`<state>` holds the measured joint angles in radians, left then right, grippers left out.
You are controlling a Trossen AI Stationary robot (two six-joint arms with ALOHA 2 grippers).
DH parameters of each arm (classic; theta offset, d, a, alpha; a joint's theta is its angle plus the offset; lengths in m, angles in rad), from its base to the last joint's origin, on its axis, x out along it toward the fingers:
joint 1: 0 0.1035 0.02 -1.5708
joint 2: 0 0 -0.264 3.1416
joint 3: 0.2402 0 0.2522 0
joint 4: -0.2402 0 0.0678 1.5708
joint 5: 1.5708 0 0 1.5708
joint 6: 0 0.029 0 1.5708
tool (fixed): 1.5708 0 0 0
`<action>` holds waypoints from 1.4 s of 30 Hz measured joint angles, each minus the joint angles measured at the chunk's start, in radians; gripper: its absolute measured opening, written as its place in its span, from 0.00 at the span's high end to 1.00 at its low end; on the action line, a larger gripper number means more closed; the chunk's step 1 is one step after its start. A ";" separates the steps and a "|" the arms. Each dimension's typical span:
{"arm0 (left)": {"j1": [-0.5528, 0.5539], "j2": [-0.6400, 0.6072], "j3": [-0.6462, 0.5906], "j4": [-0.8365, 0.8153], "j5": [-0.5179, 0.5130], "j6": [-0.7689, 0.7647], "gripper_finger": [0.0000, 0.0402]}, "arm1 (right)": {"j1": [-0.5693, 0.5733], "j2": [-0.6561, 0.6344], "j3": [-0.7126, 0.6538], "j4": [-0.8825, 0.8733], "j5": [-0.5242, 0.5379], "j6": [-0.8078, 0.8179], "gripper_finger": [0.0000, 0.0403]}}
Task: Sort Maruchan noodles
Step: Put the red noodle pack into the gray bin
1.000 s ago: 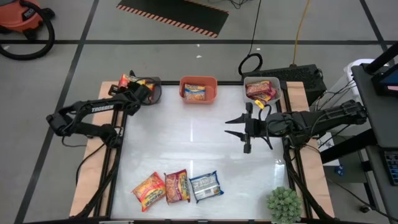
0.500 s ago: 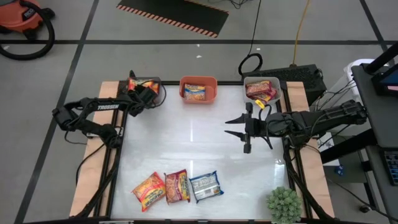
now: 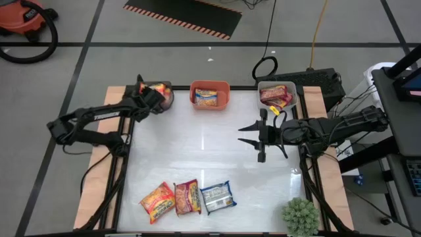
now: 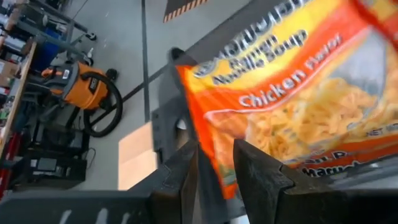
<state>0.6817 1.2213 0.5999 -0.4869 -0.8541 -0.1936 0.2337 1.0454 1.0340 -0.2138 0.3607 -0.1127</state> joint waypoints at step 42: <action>-0.799 -0.369 0.033 -0.113 0.399 -0.475 0.73 | 0.140 0.585 0.146 0.575 -0.208 0.258 0.66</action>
<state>-0.1169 0.8524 0.6331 -0.5999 -0.4553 -0.6689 0.3737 1.6307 1.1800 0.3610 0.1523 0.1455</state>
